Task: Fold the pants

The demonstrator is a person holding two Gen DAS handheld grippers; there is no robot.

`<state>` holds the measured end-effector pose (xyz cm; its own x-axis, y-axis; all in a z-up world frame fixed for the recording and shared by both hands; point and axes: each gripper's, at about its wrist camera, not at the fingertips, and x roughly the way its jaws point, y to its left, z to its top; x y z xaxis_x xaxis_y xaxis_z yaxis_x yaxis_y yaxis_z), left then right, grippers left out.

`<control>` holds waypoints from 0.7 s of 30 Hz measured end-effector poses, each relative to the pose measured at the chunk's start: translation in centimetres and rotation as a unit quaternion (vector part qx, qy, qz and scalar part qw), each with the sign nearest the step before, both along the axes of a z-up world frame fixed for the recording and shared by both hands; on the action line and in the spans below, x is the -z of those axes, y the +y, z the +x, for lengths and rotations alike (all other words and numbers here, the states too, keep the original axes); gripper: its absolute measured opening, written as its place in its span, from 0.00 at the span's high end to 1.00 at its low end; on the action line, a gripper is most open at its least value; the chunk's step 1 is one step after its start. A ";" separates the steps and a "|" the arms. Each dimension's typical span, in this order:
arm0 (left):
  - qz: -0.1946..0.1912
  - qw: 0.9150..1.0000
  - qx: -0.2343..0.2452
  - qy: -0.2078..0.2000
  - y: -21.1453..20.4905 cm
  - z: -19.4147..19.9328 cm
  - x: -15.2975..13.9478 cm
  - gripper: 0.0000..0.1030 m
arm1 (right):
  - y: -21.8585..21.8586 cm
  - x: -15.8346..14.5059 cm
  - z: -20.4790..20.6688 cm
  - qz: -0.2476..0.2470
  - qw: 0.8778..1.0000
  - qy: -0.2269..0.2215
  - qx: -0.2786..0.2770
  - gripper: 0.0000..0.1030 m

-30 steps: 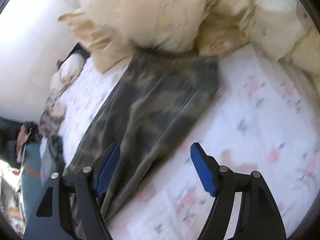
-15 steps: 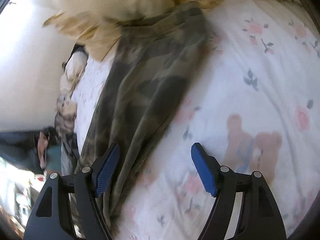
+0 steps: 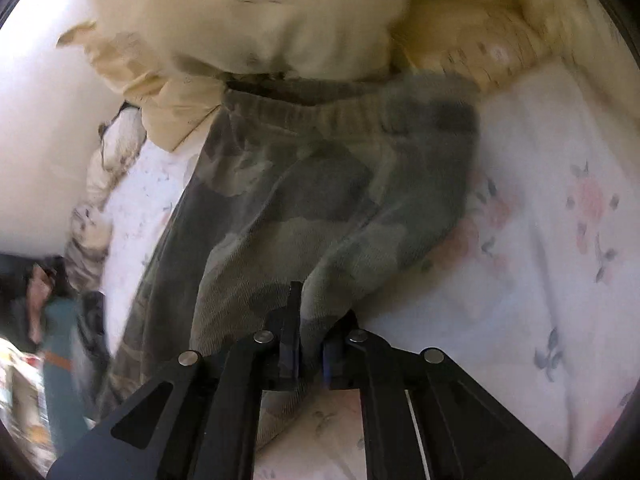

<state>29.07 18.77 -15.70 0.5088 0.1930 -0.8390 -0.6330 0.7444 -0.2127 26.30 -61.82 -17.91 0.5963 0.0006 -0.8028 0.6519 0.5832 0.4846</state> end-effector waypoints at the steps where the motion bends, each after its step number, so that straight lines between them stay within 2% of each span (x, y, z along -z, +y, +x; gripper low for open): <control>1: 0.002 1.000 0.005 0.001 0.0 0.1 -0.5 0.83 | 0.4 -0.9 0.1 -0.021 1.000 -0.002 -0.008 0.95; 3: 0.000 1.000 0.010 -0.010 0.1 -0.3 -2.0 0.85 | 0.8 -2.6 0.1 -0.040 0.999 -0.007 -0.011 0.95; 7: -0.007 0.999 0.014 -0.040 0.6 -1.5 -5.9 0.86 | 1.1 -6.3 -0.6 -0.052 0.998 -0.030 -0.013 0.96; 10: -0.018 0.998 0.021 -0.058 1.2 -3.0 -8.1 0.86 | 1.7 -8.4 -1.5 -0.058 0.998 -0.030 -0.014 0.96; 14: -0.013 0.997 0.034 -0.075 1.6 -5.1 -10.9 0.87 | 1.8 -9.8 -4.1 -0.051 0.998 -0.028 -0.002 0.96; 18: -0.016 0.997 0.041 -0.062 2.8 -7.4 -11.8 0.87 | 2.5 -10.9 -6.5 -0.053 0.998 -0.016 0.003 0.96; 21: -0.042 0.998 0.023 -0.039 4.5 -9.7 -10.7 0.87 | 3.3 -10.5 -8.9 -0.040 0.999 0.004 0.009 0.96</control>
